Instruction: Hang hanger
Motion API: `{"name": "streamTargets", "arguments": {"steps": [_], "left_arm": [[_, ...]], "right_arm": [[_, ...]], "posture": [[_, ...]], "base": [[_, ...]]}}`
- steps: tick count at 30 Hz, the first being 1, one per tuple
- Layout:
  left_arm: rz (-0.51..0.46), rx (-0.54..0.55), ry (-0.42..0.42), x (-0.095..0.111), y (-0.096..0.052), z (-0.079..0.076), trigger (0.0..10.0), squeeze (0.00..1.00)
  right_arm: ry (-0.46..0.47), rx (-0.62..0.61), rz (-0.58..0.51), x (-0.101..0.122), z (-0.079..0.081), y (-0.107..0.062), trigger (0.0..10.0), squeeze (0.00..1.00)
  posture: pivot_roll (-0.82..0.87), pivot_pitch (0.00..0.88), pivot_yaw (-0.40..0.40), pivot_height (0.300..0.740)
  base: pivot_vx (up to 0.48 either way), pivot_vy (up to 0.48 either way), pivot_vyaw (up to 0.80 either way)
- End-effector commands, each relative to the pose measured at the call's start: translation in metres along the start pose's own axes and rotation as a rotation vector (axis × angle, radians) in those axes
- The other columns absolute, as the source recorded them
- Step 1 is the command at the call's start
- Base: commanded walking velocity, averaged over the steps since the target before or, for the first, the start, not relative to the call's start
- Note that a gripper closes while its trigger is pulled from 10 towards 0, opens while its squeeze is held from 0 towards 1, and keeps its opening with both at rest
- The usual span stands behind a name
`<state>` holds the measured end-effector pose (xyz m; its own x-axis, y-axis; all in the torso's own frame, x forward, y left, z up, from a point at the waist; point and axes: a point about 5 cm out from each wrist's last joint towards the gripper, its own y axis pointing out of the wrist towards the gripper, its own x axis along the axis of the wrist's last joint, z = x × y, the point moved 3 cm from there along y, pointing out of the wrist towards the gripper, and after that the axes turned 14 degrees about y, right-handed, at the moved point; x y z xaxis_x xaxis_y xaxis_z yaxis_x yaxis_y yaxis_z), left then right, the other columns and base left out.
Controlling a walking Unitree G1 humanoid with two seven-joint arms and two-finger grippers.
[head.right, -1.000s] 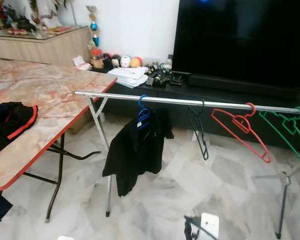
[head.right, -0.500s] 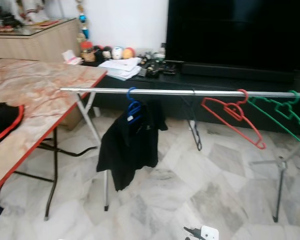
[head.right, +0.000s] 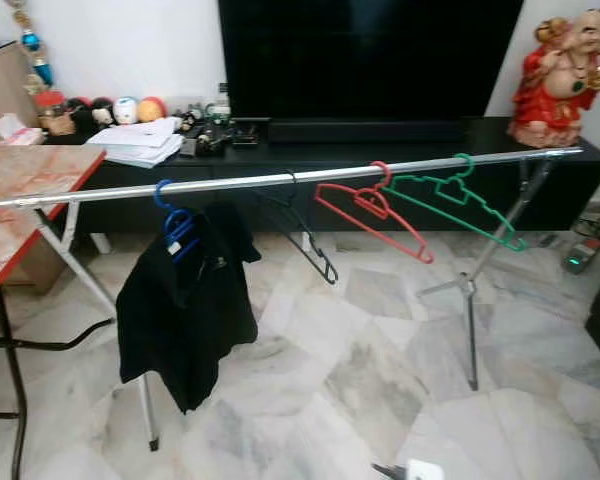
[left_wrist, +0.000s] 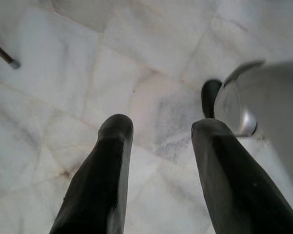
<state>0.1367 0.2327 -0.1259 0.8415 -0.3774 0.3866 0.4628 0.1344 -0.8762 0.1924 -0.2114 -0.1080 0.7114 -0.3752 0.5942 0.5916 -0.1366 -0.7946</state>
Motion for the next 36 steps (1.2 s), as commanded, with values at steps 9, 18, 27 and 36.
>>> {"name": "streamTargets", "arguments": {"steps": [9,18,27,36], "left_arm": [[-0.011,0.005,-0.004,-0.002,-0.001,0.002,10.0,0.0],[-0.025,0.001,-0.004,0.005,0.0,0.0,10.0,0.0],[-0.027,0.002,-0.001,0.004,0.0,0.0,10.0,0.0],[-0.027,0.01,0.002,0.001,-0.001,0.003,10.0,0.0]], "right_arm": [[-0.004,-0.007,0.037,-0.008,-0.005,-0.001,10.0,0.0],[-0.008,-0.013,0.045,-0.01,-0.008,-0.002,10.0,0.0],[-0.026,0.0,0.061,-0.019,-0.001,-0.003,10.0,0.0],[-0.04,0.003,0.064,-0.021,-0.003,-0.004,10.0,0.0]], "posture": [[0.11,0.0,0.028,0.74],[0.1,0.0,0.028,0.74],[0.1,0.0,0.029,0.74],[0.1,0.0,0.032,0.74]], "base": [[0.0,0.0,-0.72],[0.0,0.0,-0.72],[0.0,0.0,-0.72],[0.0,0.0,-0.72]]}}
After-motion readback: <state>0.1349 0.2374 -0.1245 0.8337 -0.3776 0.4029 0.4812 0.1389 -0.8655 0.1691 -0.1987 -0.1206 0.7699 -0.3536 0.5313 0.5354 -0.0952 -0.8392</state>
